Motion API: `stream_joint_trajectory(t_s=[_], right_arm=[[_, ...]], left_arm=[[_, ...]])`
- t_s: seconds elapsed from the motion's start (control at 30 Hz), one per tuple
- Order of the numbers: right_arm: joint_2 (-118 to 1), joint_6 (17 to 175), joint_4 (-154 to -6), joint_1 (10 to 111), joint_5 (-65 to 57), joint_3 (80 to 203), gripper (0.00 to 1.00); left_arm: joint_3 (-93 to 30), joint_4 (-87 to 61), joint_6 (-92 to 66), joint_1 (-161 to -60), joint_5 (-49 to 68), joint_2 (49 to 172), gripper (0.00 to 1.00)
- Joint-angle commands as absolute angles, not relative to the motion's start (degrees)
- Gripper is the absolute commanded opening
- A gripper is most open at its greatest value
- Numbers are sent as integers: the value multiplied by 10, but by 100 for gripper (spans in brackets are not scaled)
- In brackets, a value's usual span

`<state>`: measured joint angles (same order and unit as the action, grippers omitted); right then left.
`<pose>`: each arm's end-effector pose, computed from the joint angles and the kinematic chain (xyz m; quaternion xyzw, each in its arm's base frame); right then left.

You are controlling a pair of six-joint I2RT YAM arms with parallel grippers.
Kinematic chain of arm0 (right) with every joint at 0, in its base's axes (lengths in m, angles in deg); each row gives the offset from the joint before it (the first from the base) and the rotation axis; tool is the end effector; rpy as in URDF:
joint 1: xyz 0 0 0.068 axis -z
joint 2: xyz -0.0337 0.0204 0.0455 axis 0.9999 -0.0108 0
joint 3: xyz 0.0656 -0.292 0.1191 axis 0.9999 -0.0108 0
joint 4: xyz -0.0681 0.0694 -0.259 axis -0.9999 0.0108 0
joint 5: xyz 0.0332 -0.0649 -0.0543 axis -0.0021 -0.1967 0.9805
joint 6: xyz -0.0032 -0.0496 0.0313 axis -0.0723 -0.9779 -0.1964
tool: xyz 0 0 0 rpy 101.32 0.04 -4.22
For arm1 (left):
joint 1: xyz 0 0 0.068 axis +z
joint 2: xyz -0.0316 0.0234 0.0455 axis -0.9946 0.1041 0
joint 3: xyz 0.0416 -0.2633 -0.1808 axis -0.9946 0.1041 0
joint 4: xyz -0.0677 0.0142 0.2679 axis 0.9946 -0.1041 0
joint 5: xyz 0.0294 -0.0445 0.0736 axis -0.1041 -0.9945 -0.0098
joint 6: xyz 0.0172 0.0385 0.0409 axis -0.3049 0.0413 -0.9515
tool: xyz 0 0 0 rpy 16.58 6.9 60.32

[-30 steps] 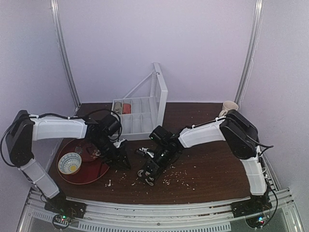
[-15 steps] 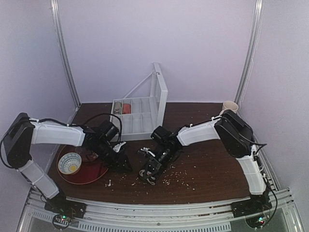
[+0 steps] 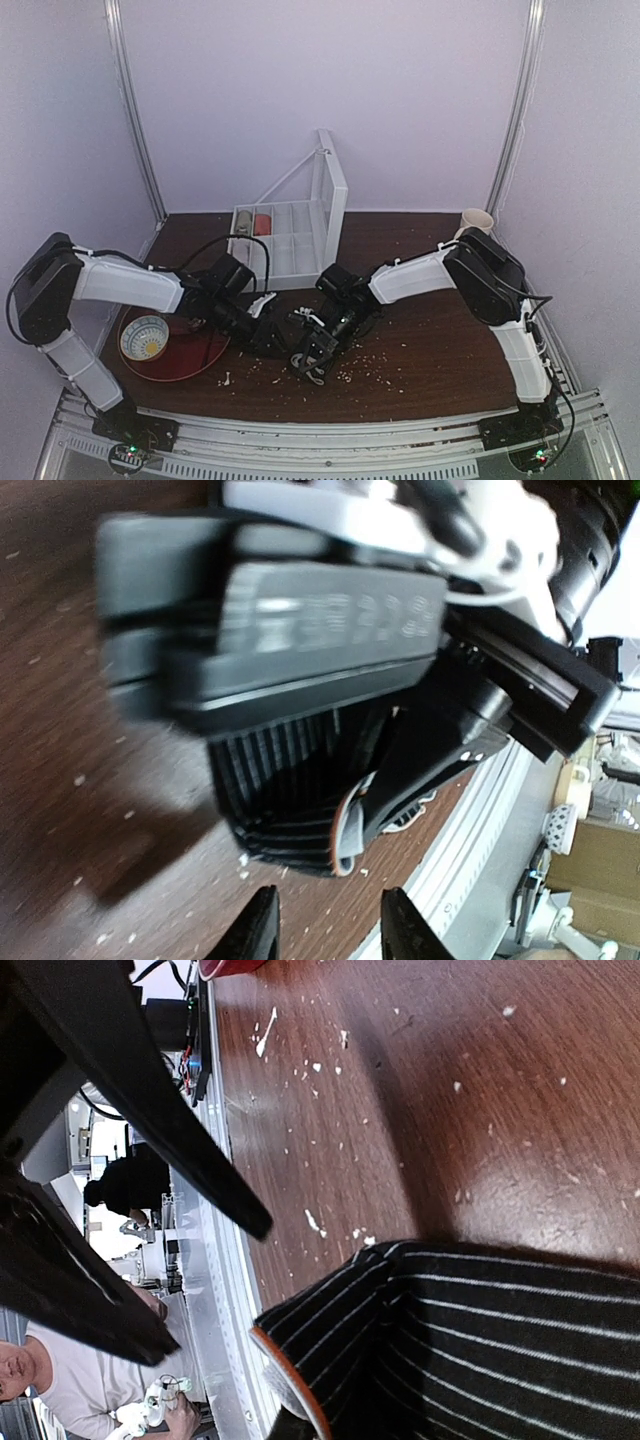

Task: Roll the underwear
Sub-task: Roll the underwear at the center of the board.

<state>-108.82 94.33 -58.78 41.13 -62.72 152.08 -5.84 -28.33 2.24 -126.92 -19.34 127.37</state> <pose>0.2974 0.3920 0.1257 0.4052 -0.7215 -0.5545 0.0881 0.2113 -0.2315 0.1890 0.2098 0.8934 -0.3962 0.0290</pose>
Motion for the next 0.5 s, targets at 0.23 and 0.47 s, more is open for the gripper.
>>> stream_joint_trajectory(t_s=[0.23, 0.47], right_arm=[[-1086, 948, -565, 415, -605, 1507, 0], [-1087, 949, -564, 415, -605, 1506, 0]], left_arm=[[-25, -136, 15, -1275, -214, 1317, 49], [-9, -85, 13, -1274, -240, 1320, 49]])
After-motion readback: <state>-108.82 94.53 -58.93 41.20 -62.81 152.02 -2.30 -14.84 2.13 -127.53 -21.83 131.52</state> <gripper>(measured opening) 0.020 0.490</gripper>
